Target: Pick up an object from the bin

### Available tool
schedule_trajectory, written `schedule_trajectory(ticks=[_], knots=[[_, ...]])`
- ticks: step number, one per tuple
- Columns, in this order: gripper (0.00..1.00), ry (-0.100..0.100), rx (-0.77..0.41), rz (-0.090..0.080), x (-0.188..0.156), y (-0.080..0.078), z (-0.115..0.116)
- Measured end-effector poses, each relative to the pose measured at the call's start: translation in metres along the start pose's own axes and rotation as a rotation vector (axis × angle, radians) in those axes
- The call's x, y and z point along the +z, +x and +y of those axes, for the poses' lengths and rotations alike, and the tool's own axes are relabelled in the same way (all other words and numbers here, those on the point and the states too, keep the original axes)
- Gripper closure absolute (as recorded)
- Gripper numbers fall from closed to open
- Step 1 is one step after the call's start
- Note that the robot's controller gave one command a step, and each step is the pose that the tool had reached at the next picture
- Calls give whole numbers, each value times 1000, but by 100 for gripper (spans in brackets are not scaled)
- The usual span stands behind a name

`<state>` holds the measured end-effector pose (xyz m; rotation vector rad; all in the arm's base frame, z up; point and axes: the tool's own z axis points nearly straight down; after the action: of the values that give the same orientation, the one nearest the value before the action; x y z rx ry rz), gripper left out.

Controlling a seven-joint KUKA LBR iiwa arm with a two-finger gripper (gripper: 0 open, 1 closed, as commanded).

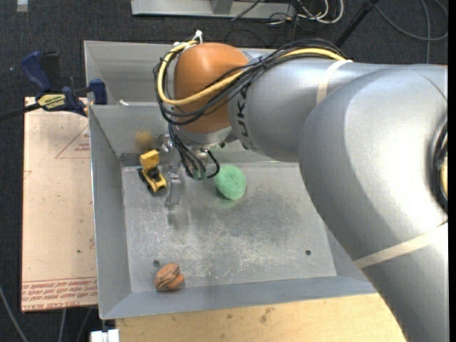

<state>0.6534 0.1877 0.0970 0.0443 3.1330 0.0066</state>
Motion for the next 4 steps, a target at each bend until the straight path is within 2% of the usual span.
schedule_trajectory(ticks=[1,2,3,4], knots=[[0,4,152,16,25,3,-4],[100,2,-18,6,27,3,23],[100,2,-17,6,27,3,23],[100,5,-51,12,-27,11,18]])
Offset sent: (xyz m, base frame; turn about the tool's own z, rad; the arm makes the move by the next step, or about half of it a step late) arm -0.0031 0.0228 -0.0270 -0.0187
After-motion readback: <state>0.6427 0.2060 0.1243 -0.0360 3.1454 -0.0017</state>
